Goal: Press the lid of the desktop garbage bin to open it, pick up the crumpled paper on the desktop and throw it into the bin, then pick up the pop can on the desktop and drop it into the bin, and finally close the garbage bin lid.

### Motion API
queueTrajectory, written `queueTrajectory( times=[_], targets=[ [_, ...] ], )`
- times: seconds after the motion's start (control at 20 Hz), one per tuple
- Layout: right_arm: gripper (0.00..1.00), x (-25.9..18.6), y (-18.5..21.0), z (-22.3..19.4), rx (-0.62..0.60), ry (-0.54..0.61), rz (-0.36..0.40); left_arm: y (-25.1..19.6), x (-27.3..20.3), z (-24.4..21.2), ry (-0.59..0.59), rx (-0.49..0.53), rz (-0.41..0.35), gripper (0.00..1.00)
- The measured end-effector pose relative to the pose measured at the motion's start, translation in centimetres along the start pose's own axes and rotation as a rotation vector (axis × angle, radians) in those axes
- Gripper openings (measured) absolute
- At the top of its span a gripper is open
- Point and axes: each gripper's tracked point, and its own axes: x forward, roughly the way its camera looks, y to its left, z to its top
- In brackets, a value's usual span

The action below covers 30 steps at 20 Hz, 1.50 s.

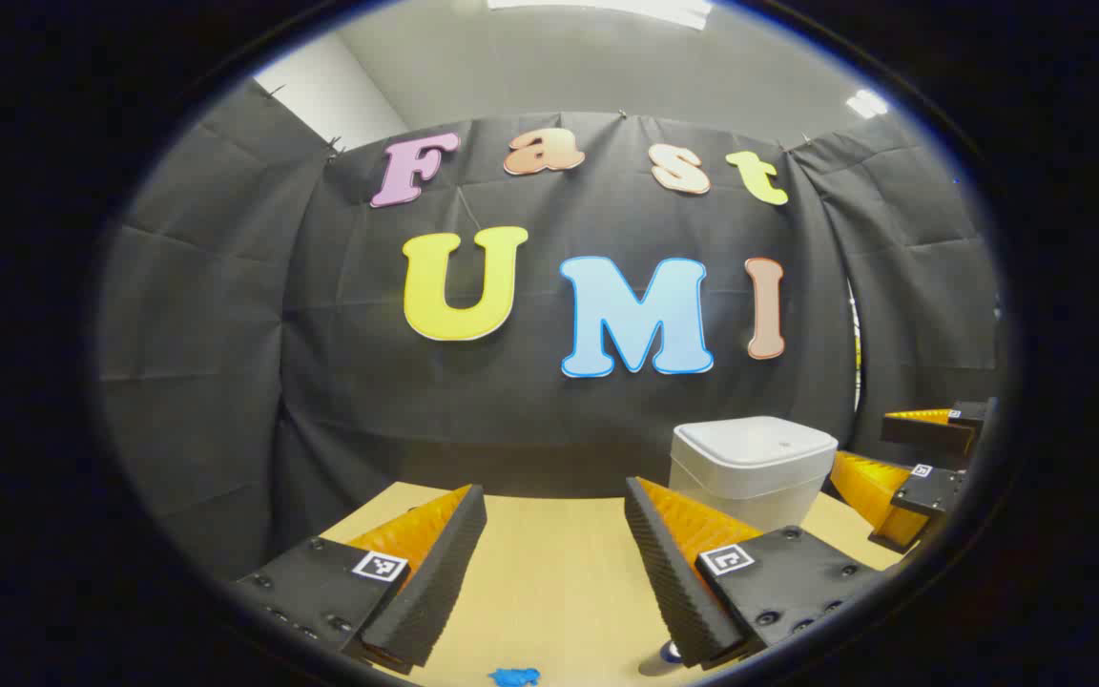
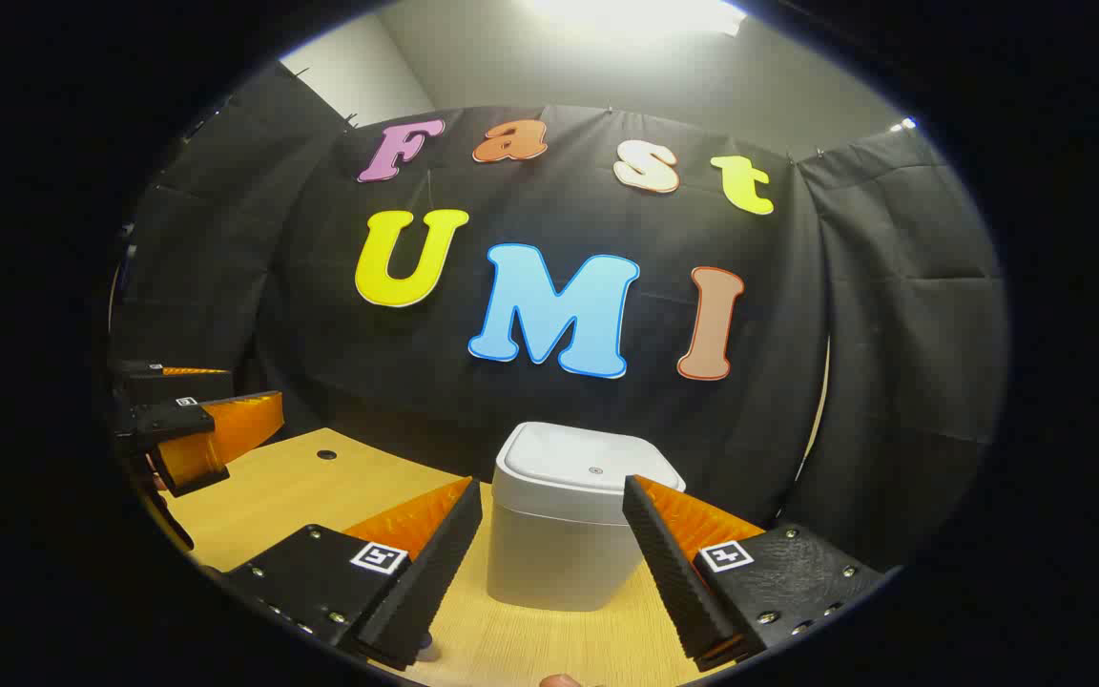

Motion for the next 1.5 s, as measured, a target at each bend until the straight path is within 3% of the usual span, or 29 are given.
queueTrajectory(
  times=[0.1, 0.45, 0.5, 0.7, 1.25, 1.3, 1.4, 1.5],
  targets=[
    [0.95, 0.1, 0.3, -0.3, 0.001, 0.009, 0.009, 0.2, -0.1, -0.1, 0.006, 0.006, 0.002, 0.98],
    [0.95, 0.3, 1.1, -0.8, 0.009, 0.026, 0.021, 0.2, -0.1, -0.1, 0.012, 0.013, 0.0, 0.98],
    [0.95, 0.4, 1.2, -0.8, 0.016, 0.03, 0.023, 0.1, -0.2, -0.1, 0.016, 0.012, -0.004, 0.93],
    [0.95, 0.6, 1.3, -0.9, 0.025, 0.037, 0.026, 0.2, -0.2, -0.4, 0.021, 0.006, 0.0, 0.98],
    [0.95, 0.7, 1.3, -1.5, 0.019, 0.049, 0.032, 0.1, -0.3, -0.6, 0.029, -0.014, 0.008, 0.98],
    [0.93, 0.8, 1.0, -1.6, 0.019, 0.051, 0.019, 0.0, -0.4, -0.6, 0.029, -0.014, 0.004, 0.98],
    [0.69, 0.6, 0.7, -1.7, 0.02, 0.053, 0.006, 0.0, -0.4, -0.5, 0.025, -0.011, -0.003, 0.98],
    [0.57, 0.5, 1.0, -1.9, 0.032, 0.057, 0.02, -0.1, -0.3, -0.5, 0.027, -0.008, -0.01, 0.98]
  ],
)
